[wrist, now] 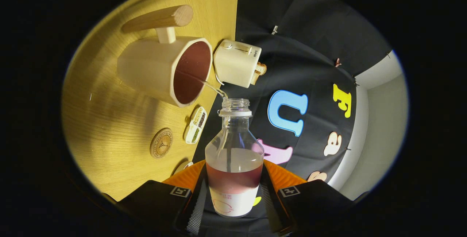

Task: Take the bottle from table, then pour the juice into the cup, finally place the bottle on the coaster

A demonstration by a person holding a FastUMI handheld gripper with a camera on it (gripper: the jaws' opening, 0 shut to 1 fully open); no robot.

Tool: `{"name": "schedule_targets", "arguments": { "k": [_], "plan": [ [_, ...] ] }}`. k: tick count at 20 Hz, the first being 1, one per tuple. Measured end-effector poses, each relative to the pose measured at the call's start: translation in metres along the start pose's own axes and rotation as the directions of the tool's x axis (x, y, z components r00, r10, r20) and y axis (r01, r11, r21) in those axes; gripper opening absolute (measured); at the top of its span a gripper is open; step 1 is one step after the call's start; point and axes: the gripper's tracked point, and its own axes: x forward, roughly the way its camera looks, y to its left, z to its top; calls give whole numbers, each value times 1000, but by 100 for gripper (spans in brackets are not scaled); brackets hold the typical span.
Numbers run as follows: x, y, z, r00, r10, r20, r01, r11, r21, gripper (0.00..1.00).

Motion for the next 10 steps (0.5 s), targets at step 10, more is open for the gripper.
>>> {"name": "schedule_targets", "arguments": {
  "k": [10],
  "plan": [
    [-1,0,4,1000,0,23,1,999,-44,72]
  ]
}}
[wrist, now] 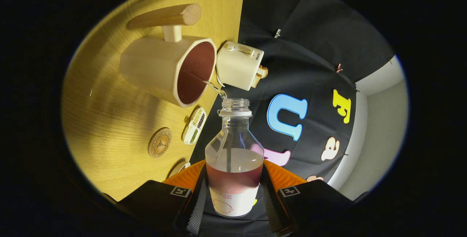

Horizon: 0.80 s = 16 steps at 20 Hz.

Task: Take the bottle from table, then pour the juice into the cup, finally place the bottle on the coaster

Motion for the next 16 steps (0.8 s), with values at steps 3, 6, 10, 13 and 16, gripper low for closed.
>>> {"name": "schedule_targets", "arguments": {
  "k": [3,6,10,13,16],
  "plan": [
    [-1,0,2,1000,-2,11,2,1000,-17,72],
    [-2,0,2,1000,-4,26,5,999,-41,72],
    [-5,-1,6,999,-13,53,18,997,-80,72],
    [-5,-1,4,998,-15,68,22,994,-103,72],
    [-6,-1,3,997,-16,79,26,991,-128,72]
  ]
}}
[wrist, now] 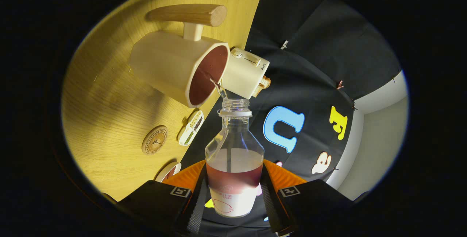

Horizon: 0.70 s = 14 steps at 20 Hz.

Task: Take the bottle from table, then pour the juice into the cup, finally place the bottle on the coaster

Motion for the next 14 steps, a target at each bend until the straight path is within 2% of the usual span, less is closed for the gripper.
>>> {"name": "schedule_targets", "arguments": {
  "k": [14],
  "plan": [
    [-6,4,8,998,7,58,2,986,-166,72]
  ]
}}
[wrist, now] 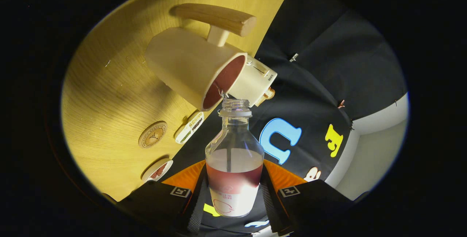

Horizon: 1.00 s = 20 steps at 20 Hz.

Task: Take the bottle from table, then pour the juice into the cup, finally place the bottle on the coaster

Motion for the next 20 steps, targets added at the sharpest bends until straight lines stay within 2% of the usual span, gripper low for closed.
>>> {"name": "schedule_targets", "arguments": {
  "k": [14,20],
  "plan": [
    [12,-19,1,995,-50,88,66,978,-198,73],
    [7,-20,-1,992,-57,116,82,971,-223,73]
  ]
}}
